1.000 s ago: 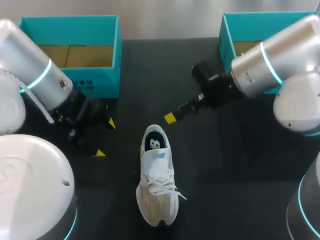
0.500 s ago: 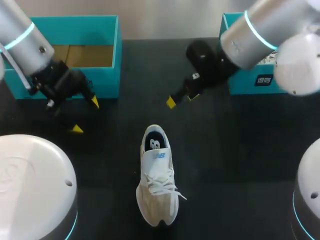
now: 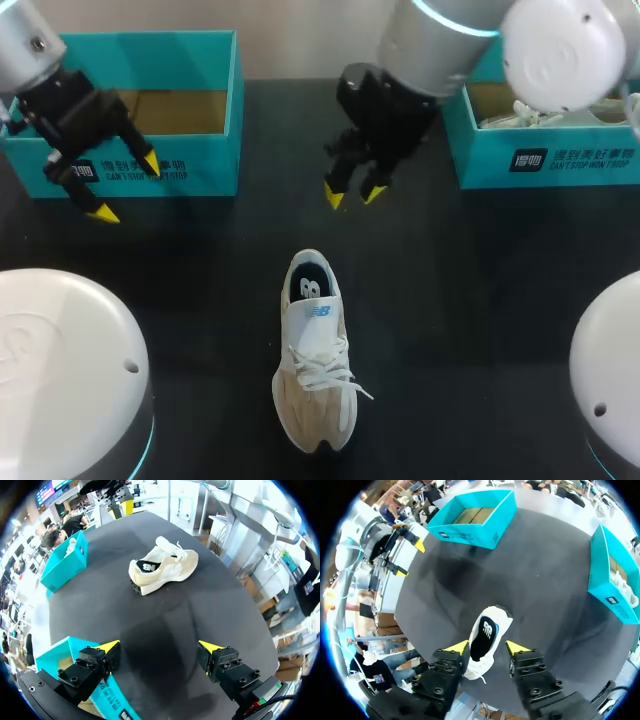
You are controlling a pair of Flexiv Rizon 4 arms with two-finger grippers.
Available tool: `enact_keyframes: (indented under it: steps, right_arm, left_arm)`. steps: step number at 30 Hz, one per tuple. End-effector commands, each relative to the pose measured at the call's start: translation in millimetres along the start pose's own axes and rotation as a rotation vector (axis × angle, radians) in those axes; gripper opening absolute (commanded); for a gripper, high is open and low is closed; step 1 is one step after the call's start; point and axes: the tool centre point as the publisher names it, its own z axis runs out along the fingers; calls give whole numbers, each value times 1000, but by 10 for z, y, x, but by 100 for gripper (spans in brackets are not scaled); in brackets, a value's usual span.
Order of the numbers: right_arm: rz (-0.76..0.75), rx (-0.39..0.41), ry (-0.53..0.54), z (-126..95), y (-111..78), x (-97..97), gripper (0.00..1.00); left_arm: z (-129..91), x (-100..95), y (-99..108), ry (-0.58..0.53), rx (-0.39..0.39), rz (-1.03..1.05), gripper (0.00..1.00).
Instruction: Take the shoe out of the shoebox, open the shoe tongue, remove and reinsert the insole, then place the shoe into the shoebox
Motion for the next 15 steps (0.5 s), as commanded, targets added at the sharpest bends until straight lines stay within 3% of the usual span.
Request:
enact_keyframes:
  steps: [1, 4, 15]
  right_arm:
    - [37, -32, -286, -23, -32, 202, 0]
    - [82, -90, -295, -69, -89, 360, 0]
    - [82, -90, -295, -69, -89, 360, 0]
  left_arm:
    - [-156, 3, 61, 3, -5, 20, 100]
    - [-156, 3, 61, 3, -5, 20, 100]
    - [-156, 3, 61, 3, -5, 20, 100]
